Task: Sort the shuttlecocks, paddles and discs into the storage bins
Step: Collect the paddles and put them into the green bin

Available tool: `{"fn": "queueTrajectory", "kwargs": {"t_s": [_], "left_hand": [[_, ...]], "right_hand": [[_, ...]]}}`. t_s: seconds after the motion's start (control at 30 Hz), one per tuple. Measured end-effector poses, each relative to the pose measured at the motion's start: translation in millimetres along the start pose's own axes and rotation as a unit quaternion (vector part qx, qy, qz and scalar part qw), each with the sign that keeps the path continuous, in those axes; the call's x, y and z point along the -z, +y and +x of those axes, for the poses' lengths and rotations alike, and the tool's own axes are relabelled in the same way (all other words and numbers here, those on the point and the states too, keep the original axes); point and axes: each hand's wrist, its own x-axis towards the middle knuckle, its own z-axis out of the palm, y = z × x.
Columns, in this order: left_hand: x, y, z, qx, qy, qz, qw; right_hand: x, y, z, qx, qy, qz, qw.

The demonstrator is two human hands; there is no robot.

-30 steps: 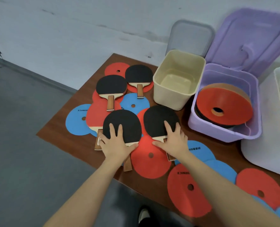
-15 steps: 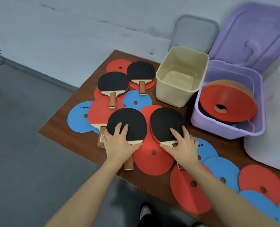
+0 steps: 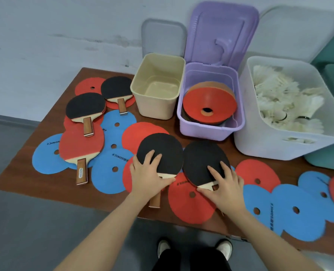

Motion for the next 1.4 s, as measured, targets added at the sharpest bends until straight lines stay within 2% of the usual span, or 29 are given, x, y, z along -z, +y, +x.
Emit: {"fn": "queueTrajectory", "kwargs": {"t_s": [0.13,0.23,0.37,0.6,0.77,0.97,1.13,1.27,1.4], "left_hand": [[-20,21,-2,0.023,-0.078,0.017,0.997],[-25,24,-4,0.048,-0.096,0.028,0.994],[-28,33,-3,0.085,-0.099,-0.01,0.991],[-34,33,-2,0.087,-0.052,-0.049,0.994],[-28,35,-6,0.083,-0.009,-0.068,0.994],[-13,52,-35,0.092,0.04,-0.096,0.99],[-5,93,-69,0.095,0.101,-0.123,0.983],[-2,141,-100,0.091,0.147,-0.154,0.973],[1,187,-121,0.061,0.201,-0.154,0.966]], "right_hand": [[-4,21,-8,-0.028,-0.026,-0.026,0.999],[-7,22,-4,-0.038,-0.048,-0.034,0.998],[-7,22,9,-0.034,-0.089,-0.036,0.995],[-5,17,13,-0.026,-0.088,-0.051,0.995],[-1,15,6,-0.015,-0.017,-0.031,0.999],[20,35,-21,-0.002,0.0,0.003,1.0],[49,71,-42,0.031,0.02,0.029,0.999],[79,111,-61,0.089,0.069,0.034,0.993],[113,150,-78,0.107,0.123,0.053,0.985]]}}
